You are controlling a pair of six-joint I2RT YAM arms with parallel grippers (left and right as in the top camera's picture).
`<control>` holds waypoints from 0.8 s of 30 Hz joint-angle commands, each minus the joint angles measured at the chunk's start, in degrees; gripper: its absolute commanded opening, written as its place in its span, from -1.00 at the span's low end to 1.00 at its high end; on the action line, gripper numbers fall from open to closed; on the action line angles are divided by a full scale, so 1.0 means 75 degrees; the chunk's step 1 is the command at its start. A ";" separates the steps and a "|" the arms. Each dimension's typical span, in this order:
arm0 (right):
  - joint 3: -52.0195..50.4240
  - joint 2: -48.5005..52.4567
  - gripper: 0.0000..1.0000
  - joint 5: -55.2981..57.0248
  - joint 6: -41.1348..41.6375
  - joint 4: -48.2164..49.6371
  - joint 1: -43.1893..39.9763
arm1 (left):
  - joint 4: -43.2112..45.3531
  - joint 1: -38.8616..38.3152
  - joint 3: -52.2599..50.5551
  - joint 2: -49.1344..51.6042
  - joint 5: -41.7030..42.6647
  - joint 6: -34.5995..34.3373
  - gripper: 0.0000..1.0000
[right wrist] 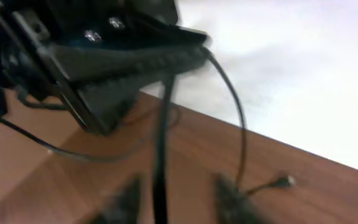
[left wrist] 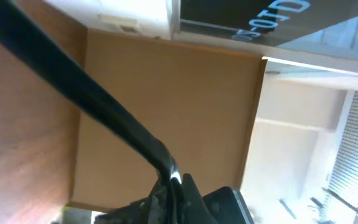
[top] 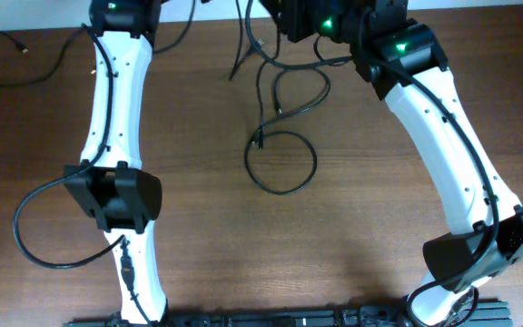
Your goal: Untangle cables
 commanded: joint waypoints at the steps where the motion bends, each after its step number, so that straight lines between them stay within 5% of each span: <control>1: 0.0026 0.0020 0.05 0.0606 0.0026 -0.0557 -0.0233 | 0.0003 0.0475 0.0079 -0.0055 -0.0256 0.1865 -1.00; 3: 0.0026 0.0020 0.06 0.0603 0.0029 -0.0804 -0.0388 | -0.1020 0.0629 0.0079 -0.0055 -0.1035 0.3978 -1.00; 6: 0.0026 0.0020 0.06 0.0603 0.0023 -0.1037 -0.0446 | -0.3101 0.0688 0.0079 -0.0055 -0.3654 0.8562 -1.00; 8: 0.0026 0.0020 0.06 0.0606 0.0023 -0.1090 -0.0446 | -0.4368 0.0691 0.0079 -0.0055 -0.3765 1.1438 -1.00; 9: 0.0026 0.0020 0.06 0.0606 0.0023 -0.1122 -0.0446 | -0.4788 0.0726 0.0079 -0.0055 -0.4001 1.2100 -1.00; 18: 0.0026 0.0020 0.06 0.1233 0.0023 -0.1373 -0.0446 | -0.7944 0.2879 0.0079 -0.0781 -0.7793 1.1946 -1.00; 22: 0.0026 0.0020 0.07 0.1233 0.0023 -0.1373 -0.0446 | -0.9273 0.4118 0.0079 -0.0839 -0.9833 0.8909 -1.00; 24: 0.0026 0.0020 0.07 0.1233 0.0023 -0.1343 -0.0446 | -0.9576 0.4774 0.0079 -0.0839 -0.9874 0.8297 -1.00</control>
